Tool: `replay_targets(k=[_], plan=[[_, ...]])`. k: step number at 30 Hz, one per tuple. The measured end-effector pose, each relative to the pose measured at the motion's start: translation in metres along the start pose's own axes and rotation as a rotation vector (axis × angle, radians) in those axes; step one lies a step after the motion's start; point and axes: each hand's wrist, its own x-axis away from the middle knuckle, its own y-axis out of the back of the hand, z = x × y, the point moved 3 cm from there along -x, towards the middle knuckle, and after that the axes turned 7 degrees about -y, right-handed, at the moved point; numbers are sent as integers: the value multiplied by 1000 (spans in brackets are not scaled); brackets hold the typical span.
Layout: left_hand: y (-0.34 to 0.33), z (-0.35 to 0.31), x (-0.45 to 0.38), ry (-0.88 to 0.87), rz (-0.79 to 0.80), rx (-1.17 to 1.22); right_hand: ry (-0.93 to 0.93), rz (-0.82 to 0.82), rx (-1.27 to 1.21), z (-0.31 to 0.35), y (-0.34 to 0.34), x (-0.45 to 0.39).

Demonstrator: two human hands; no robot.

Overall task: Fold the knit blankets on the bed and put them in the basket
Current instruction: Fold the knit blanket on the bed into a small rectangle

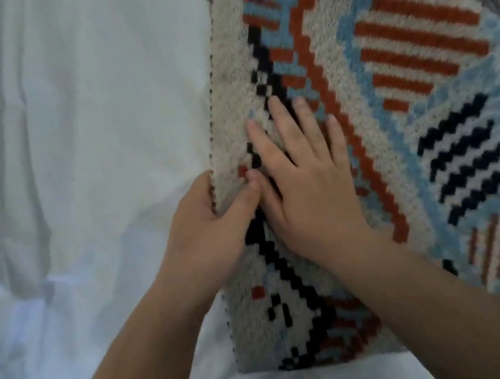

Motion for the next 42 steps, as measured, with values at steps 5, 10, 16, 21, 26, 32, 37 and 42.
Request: replay_targets(k=[5, 10, 16, 21, 26, 32, 37, 42], plan=[[2, 32, 41, 66, 28, 158, 18, 35, -41, 12, -13, 43], [4, 64, 67, 120, 53, 306, -3, 103, -133, 25, -27, 87], [2, 96, 94, 121, 211, 197, -89, 128, -367, 38, -33, 133], [-10, 105, 114, 116, 361, 205, -150, 141, -470, 38, -28, 161], [-7, 117, 126, 19, 137, 451, -87, 54, -310, 33, -28, 187], [11, 131, 133, 6, -132, 494, 27, 47, -266, 44, -46, 213], [7, 132, 149, -45, -118, 471, 102, 127, -213, 29, -52, 233], [-14, 141, 158, 36, 52, 193, 58, 74, -259, 11, -45, 234]])
